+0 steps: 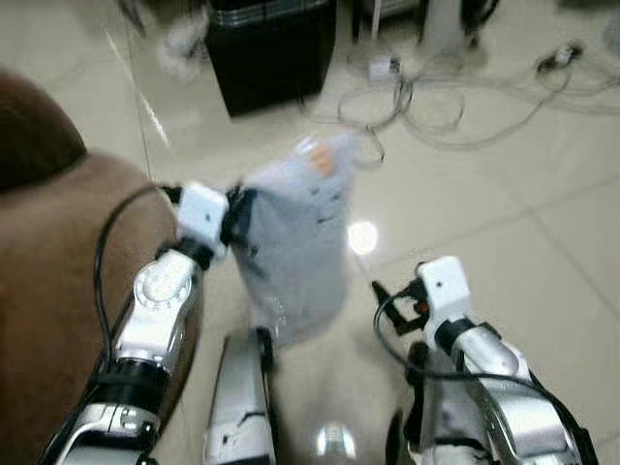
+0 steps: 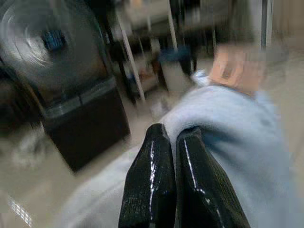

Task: Move the pillow to the sofa from floor

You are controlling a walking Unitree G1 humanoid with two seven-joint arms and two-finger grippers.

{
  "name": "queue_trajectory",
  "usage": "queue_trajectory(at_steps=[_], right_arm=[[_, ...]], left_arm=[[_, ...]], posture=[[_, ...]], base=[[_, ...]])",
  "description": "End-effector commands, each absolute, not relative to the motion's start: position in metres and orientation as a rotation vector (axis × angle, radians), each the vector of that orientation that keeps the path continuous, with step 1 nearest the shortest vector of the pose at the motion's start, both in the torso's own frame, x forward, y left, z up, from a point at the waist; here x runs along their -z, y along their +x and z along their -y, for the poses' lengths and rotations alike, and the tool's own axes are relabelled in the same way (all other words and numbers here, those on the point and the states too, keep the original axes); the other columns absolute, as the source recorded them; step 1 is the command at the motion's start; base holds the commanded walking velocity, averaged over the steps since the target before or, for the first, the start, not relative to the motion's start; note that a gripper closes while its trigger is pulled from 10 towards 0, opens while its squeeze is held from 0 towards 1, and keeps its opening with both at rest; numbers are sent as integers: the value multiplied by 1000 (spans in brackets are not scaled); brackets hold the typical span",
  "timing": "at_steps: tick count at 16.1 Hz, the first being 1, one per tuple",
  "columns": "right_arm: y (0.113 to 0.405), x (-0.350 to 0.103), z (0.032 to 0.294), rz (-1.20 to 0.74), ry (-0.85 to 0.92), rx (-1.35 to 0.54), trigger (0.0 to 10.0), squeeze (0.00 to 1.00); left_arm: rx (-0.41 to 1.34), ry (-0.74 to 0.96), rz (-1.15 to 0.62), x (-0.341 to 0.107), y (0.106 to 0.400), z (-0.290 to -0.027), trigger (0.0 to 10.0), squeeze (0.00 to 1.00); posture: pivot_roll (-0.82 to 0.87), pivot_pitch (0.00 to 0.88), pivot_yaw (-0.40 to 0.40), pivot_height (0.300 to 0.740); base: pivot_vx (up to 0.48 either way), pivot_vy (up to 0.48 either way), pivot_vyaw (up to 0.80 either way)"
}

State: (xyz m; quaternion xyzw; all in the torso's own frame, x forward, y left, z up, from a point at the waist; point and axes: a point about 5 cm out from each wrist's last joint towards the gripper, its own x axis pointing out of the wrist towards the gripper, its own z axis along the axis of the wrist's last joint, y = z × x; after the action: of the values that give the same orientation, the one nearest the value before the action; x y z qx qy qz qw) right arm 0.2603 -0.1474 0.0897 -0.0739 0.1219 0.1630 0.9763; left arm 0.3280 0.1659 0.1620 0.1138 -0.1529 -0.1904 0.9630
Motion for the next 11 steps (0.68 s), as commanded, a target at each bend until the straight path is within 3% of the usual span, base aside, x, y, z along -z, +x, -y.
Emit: queue_trajectory(at_steps=[1,4,11], right_arm=[[263,-87,151,-244,-118,-284,10000,0],[274,-93,146,-194,-107,-281,10000,0],[289,-106,131,-117,-96,-331,10000,0]], left_arm=[[332,168,371,-181,322,-171,0,0],[322,53,369,-187,306,-166,0,0],[171,-27,276,-172,286,-172,0,0]], posture=[[80,0,81,541],[82,0,79,571],[101,0,33,631]], base=[[0,0,0],[0,0,0],[0,0,0]])
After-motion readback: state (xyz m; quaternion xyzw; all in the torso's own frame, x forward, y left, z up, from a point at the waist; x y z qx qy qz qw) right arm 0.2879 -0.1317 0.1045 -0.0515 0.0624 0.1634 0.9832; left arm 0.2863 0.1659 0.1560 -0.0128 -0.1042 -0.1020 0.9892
